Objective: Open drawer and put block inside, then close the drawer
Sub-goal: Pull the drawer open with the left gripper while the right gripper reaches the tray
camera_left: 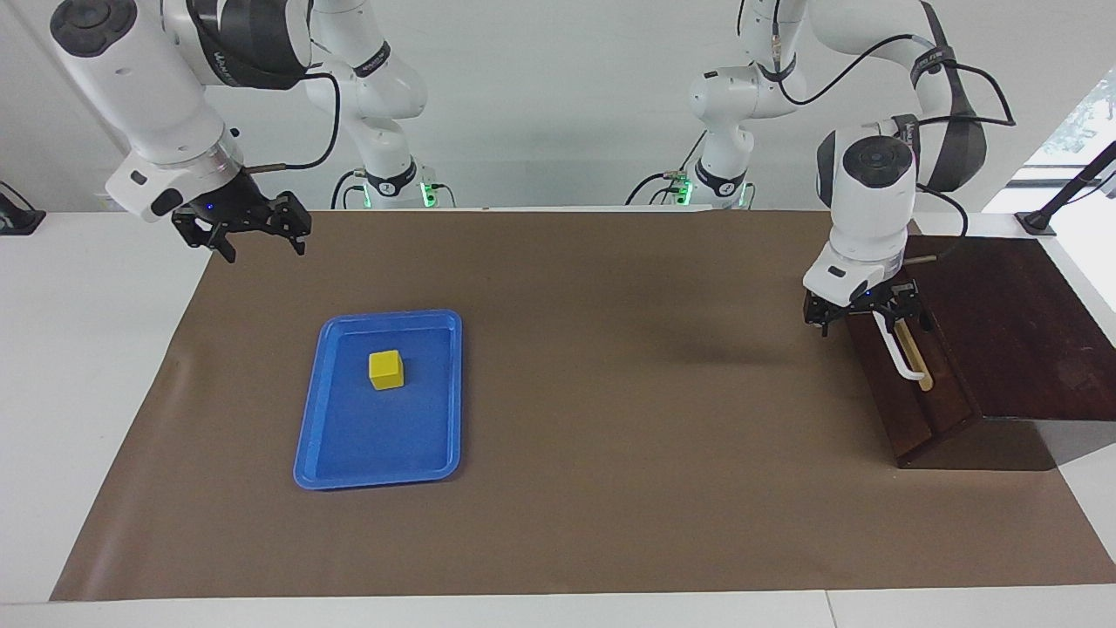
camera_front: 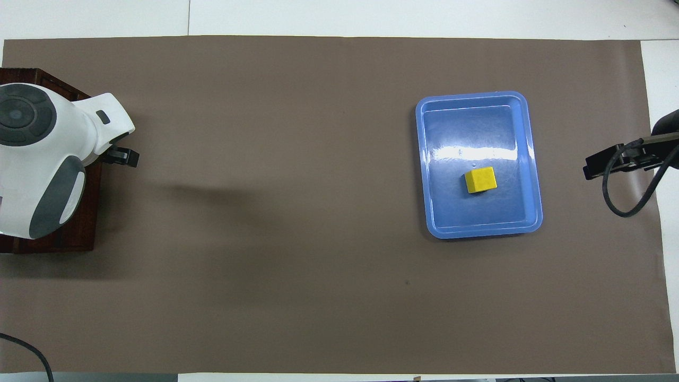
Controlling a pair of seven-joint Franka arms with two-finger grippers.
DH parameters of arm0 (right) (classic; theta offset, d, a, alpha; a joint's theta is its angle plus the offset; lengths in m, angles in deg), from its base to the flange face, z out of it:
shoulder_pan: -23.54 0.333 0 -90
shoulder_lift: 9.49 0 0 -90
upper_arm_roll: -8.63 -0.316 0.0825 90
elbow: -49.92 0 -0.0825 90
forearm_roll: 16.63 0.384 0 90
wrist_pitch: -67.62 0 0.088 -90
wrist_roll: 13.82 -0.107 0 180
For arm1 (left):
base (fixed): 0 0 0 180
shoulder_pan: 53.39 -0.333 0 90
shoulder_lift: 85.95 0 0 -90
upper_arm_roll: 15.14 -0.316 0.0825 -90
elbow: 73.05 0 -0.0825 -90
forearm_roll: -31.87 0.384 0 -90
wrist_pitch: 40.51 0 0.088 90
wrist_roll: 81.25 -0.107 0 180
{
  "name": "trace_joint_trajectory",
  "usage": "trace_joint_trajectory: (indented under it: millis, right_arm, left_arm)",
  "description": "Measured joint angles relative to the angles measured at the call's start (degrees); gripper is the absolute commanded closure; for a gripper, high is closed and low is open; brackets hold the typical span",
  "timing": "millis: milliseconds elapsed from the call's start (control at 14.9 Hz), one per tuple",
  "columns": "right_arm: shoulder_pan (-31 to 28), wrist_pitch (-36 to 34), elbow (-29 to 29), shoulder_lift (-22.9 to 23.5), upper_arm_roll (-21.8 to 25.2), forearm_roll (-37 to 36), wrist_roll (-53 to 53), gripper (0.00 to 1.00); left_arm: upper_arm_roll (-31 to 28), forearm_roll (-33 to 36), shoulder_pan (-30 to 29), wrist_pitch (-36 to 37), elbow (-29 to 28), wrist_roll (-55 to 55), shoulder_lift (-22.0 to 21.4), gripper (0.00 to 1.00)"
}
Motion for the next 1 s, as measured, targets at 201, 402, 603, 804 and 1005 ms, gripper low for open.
trace_joint_trajectory:
  millis: [201, 402, 603, 804, 1005]
  right_arm:
    - [-0.3, 1.2, 3.5, -0.4, 0.0, 2.5, -6.0, 0.0]
    - [-1.1, 2.9, 8.1, -0.3, 0.0, 6.8, -16.1, 0.0]
    - [-1.9, 7.9, 13.9, 1.0, 0.0, 13.0, -29.2, 0.0]
    - [-2.5, 14.8, 18.4, 3.7, 0.0, 20.1, -40.6, 0.0]
    - [-3.9, 19.0, 20.6, 5.7, 0.1, 27.3, -47.4, 0.0]
  left_arm:
    - [-0.2, 0.9, -3.1, -5.3, -1.5, -3.4, 1.4, 0.0]
    - [-0.3, 0.9, -5.8, -7.9, -3.7, -5.3, 1.4, 0.0]
    - [0.1, 0.9, -5.8, -8.8, -5.4, -4.6, 1.3, 0.0]
    - [0.2, 1.1, -5.7, -12.2, -7.6, -1.1, 1.3, 0.0]
    - [0.4, 1.1, -2.3, -12.4, -7.9, 4.9, 1.2, 0.0]
